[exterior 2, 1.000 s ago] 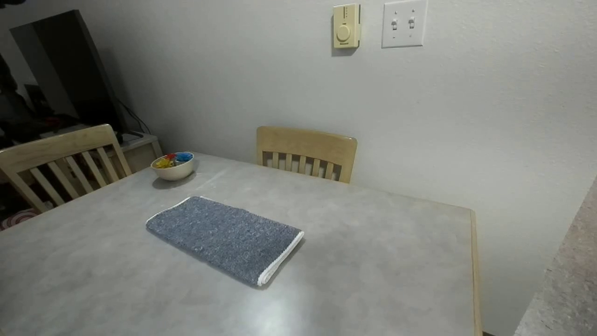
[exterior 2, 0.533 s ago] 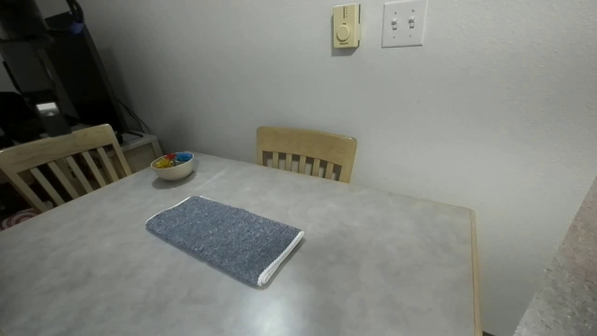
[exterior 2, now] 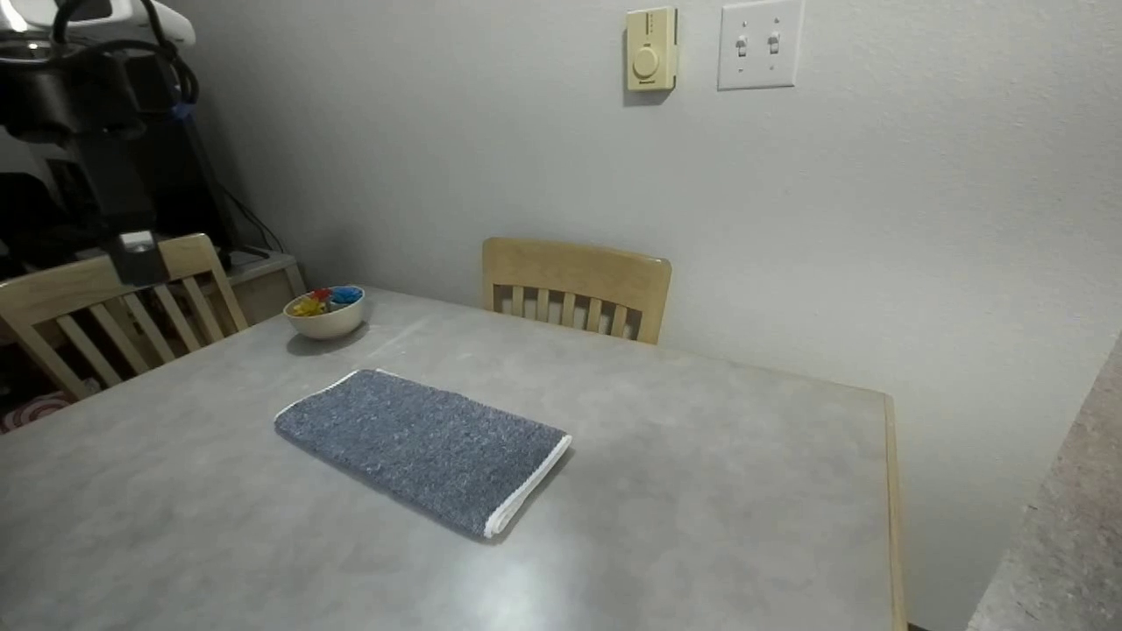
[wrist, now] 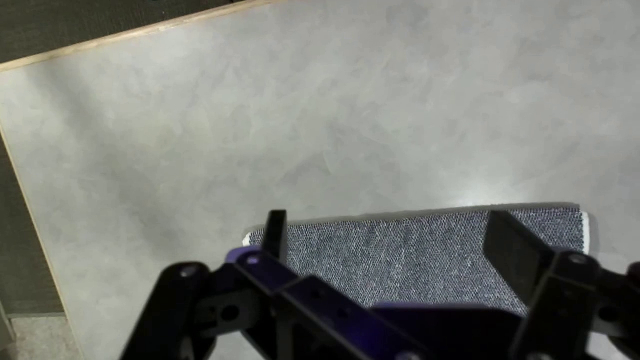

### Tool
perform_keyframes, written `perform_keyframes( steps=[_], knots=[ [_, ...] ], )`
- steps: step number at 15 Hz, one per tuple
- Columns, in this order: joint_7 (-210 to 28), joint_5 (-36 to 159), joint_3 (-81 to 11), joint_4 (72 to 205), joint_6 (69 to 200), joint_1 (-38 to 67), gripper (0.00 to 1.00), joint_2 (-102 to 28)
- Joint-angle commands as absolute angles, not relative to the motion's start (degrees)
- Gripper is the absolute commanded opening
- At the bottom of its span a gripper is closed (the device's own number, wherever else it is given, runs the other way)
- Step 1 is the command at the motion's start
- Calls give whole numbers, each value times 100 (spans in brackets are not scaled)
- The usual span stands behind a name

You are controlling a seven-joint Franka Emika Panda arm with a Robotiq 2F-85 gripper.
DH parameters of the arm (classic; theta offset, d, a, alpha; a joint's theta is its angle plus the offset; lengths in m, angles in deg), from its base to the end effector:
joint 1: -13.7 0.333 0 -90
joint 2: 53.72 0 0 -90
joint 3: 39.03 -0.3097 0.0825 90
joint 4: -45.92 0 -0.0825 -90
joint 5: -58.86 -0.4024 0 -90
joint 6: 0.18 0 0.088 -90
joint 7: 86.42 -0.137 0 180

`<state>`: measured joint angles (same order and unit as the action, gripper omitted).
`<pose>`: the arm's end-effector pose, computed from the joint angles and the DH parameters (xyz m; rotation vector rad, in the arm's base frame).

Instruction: Fold the towel once

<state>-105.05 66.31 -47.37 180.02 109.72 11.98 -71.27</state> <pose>0.4526 0.0395 0.4007 2.9436 -0.2467 -0.1217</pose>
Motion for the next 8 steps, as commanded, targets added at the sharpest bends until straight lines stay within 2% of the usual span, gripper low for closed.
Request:
perform_keyframes(
  steps=[1,8],
  knots=[
    [-10449,6665,-4593,18023,11027,1263,100,-7151],
    [-10383,7202,-4633,17305,10728,1262,100,-6247]
  ],
)
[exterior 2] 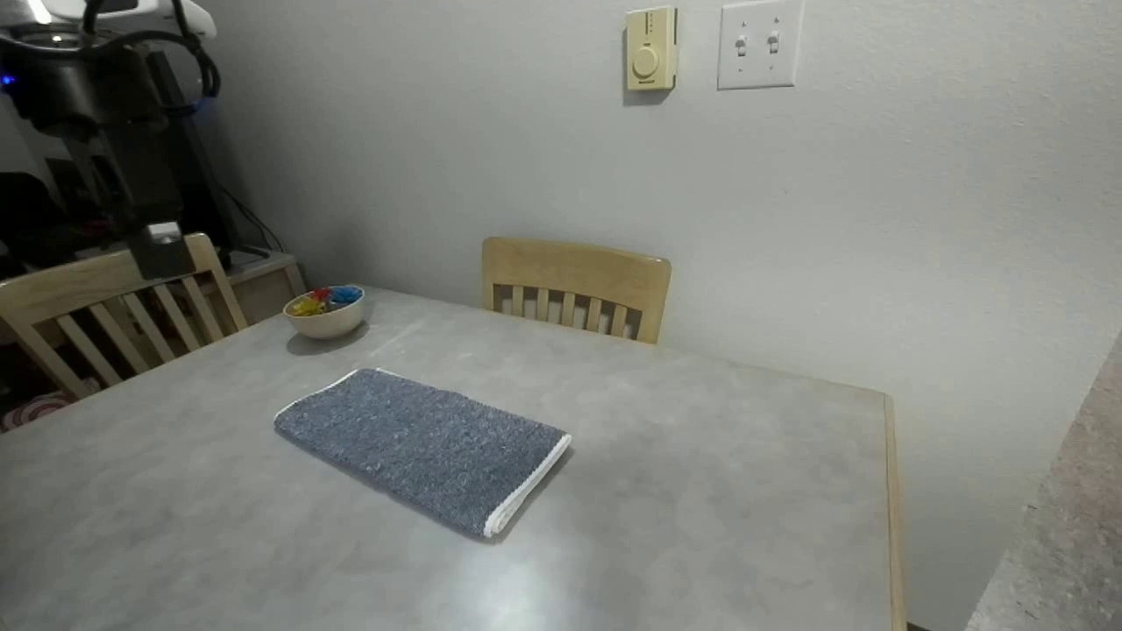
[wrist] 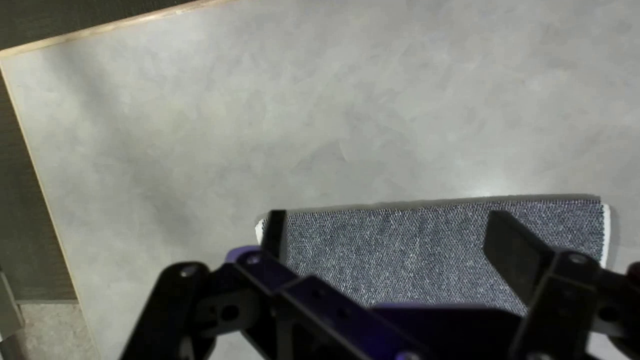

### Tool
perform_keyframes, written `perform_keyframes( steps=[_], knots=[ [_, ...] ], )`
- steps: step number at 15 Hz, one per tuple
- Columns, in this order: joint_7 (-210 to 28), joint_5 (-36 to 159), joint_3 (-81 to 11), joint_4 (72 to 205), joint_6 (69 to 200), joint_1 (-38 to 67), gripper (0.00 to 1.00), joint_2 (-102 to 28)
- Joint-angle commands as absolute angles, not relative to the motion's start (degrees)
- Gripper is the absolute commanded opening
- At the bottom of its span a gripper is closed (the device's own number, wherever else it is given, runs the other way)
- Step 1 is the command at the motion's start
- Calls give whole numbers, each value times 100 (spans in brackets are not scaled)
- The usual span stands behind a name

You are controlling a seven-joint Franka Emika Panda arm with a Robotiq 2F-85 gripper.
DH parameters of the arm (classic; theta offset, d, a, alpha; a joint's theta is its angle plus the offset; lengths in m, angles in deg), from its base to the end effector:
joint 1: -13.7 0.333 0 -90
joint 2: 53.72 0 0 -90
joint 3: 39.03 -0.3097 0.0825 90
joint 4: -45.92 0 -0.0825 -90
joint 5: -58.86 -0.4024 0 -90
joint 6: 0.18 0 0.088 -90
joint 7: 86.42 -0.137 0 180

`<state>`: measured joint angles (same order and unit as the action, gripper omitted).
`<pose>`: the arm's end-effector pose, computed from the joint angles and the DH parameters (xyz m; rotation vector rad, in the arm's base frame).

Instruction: Fold the towel once

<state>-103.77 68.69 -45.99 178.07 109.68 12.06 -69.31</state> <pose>0.4647 0.0265 0.4019 2.9214 -0.2169 -0.1183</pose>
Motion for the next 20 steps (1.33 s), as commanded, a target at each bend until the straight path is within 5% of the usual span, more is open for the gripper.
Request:
perform_keyframes(
  steps=[1,9,20],
  knots=[
    [-10409,7401,-4678,17197,10636,1292,100,-6086],
    [-10577,7876,-4644,16919,10729,1707,100,-5446],
    [-8474,5572,-4857,16550,13827,1897,100,-4055]
  ],
)
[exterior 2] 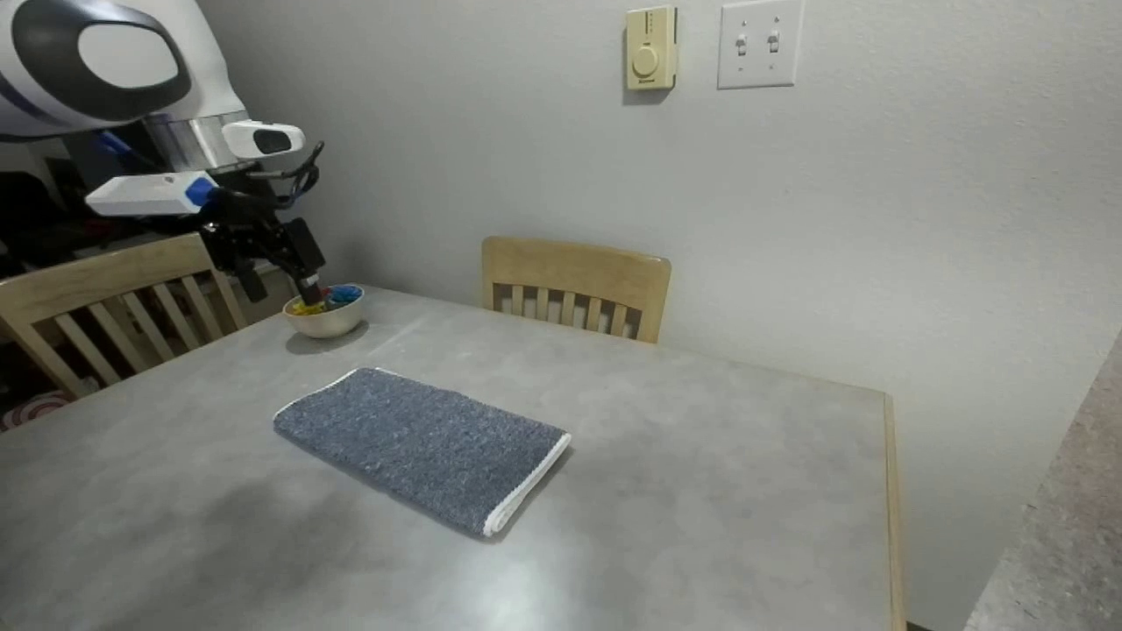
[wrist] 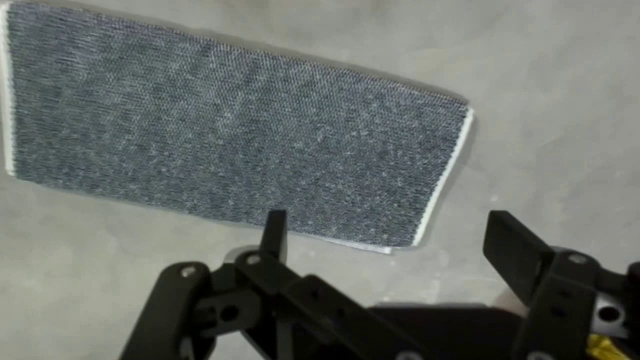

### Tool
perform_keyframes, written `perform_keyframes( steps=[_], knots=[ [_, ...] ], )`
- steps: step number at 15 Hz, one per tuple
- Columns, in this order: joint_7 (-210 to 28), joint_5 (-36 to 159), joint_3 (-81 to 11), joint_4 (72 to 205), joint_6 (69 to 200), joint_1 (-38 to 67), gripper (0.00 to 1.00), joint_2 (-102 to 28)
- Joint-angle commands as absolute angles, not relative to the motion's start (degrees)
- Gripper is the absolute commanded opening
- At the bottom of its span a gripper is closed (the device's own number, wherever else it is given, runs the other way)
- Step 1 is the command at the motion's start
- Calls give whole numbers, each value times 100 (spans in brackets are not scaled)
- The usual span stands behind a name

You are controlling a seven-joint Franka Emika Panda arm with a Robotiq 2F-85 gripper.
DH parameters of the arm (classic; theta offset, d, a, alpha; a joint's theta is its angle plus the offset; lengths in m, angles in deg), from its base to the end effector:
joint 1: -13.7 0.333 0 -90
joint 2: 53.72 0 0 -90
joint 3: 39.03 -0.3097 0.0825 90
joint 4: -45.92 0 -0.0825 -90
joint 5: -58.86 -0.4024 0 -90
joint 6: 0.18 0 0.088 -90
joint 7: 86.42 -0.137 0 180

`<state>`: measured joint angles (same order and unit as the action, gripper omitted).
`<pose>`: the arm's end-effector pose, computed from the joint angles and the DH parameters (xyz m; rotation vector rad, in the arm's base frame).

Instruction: Fold the towel once

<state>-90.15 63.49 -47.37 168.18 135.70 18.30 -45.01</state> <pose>0.5716 0.1285 0.2971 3.0968 0.3321 0.1437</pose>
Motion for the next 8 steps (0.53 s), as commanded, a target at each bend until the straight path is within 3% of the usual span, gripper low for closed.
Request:
perform_keyframes(
  steps=[1,8],
  knots=[
    [-8442,5406,-4903,16463,13791,1946,100,-3930],
    [-8898,5486,-4831,16376,13672,2247,100,-3758]
  ],
)
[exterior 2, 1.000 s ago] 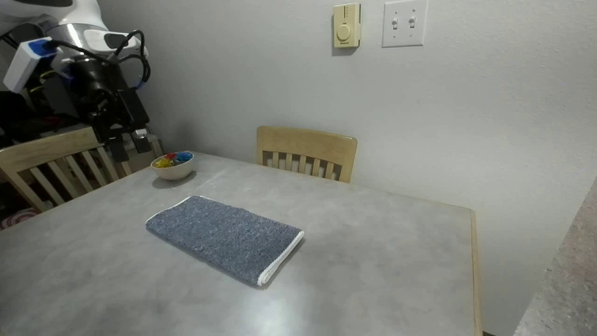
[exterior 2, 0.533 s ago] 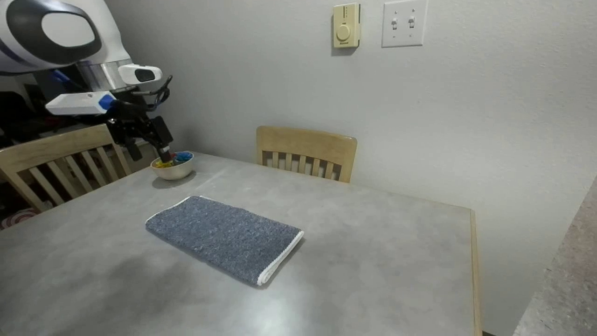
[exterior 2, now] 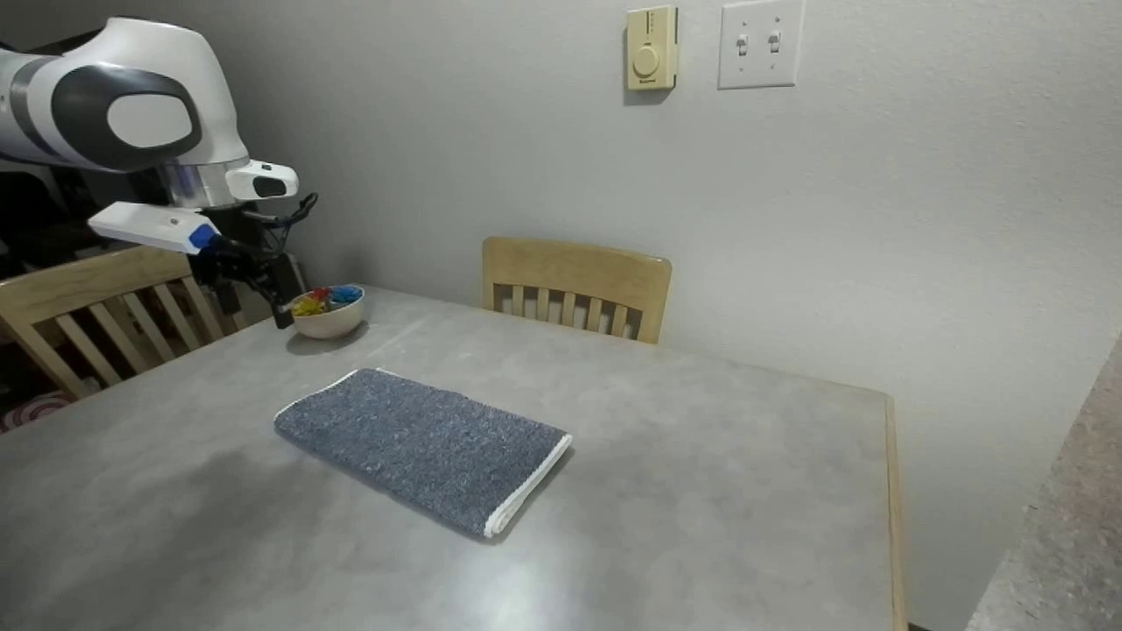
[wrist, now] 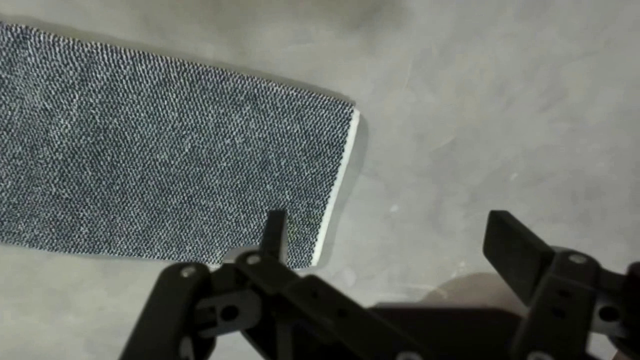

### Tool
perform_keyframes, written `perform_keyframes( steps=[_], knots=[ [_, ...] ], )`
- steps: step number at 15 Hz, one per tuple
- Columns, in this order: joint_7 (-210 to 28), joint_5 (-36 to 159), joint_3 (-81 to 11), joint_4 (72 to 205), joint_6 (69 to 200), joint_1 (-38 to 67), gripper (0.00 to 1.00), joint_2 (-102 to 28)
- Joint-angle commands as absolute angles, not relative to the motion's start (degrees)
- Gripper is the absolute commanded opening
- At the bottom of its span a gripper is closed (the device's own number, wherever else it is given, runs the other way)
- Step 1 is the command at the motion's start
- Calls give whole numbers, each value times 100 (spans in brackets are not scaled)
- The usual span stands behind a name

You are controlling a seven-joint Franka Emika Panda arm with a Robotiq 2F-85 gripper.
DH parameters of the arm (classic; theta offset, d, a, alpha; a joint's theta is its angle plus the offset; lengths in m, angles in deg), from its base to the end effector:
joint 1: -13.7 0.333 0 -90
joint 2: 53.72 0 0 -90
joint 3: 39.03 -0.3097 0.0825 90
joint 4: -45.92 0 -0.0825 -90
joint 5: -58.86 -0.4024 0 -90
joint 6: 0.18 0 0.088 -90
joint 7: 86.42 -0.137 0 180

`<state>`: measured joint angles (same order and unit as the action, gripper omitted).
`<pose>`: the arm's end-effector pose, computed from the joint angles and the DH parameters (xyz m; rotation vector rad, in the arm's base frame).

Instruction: Fold the towel once

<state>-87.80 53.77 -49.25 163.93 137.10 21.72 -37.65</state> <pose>0.5762 0.1921 0.2581 -3.0029 -0.3353 -0.0591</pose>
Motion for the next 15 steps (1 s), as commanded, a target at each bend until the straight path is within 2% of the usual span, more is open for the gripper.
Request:
perform_keyframes(
  steps=[1,15],
  knots=[
    [-9105,5636,-4764,16328,13740,2302,100,-3683],
    [-11131,6540,-4124,15395,13708,3060,100,-2281]
  ],
)
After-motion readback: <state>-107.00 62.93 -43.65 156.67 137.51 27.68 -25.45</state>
